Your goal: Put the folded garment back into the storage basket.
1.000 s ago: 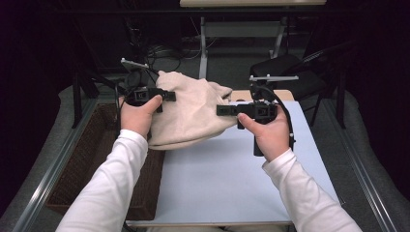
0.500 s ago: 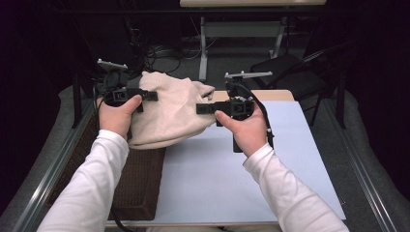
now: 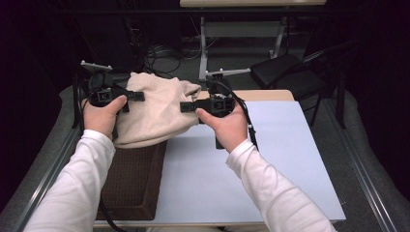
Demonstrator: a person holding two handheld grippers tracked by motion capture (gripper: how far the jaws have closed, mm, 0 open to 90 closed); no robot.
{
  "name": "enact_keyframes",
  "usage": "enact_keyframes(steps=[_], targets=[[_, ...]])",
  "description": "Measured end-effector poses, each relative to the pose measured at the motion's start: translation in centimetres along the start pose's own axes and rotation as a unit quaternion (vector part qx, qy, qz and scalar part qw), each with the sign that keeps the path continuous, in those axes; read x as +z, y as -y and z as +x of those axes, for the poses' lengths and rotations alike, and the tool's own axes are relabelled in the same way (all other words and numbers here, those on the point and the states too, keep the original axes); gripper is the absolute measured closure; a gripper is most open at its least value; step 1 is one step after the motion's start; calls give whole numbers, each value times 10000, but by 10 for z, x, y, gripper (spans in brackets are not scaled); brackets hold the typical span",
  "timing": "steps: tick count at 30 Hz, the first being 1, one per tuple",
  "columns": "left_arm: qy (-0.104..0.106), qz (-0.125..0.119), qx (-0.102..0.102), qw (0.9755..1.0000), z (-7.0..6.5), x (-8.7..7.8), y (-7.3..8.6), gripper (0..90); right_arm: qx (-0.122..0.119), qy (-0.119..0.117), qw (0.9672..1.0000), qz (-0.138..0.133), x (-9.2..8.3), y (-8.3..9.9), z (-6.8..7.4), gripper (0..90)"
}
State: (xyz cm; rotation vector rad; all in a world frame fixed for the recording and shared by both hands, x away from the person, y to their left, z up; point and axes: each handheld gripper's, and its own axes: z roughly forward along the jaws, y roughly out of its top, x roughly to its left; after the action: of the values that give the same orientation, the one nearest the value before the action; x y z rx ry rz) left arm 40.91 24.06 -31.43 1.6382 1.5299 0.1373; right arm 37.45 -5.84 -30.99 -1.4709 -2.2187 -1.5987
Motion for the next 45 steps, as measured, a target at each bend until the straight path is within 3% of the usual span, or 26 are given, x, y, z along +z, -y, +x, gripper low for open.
enact_keyframes(steps=[3,26,36,45], targets=[[27,3,15,10000,11,-4,-1,669,-45,18,10000,8,8,-2,6,759],[26,-84,-85,9999,43,-21,-4,669,-36,-79,9999,66,40,-4,25,758],[-48,-117,-74,9999,58,-40,-5,670,-121,-194,9997,95,54,-5,40,758],[-104,-111,-140,9998,72,-44,-1,670,-139,-217,9995,181,69,-2,48,758]])
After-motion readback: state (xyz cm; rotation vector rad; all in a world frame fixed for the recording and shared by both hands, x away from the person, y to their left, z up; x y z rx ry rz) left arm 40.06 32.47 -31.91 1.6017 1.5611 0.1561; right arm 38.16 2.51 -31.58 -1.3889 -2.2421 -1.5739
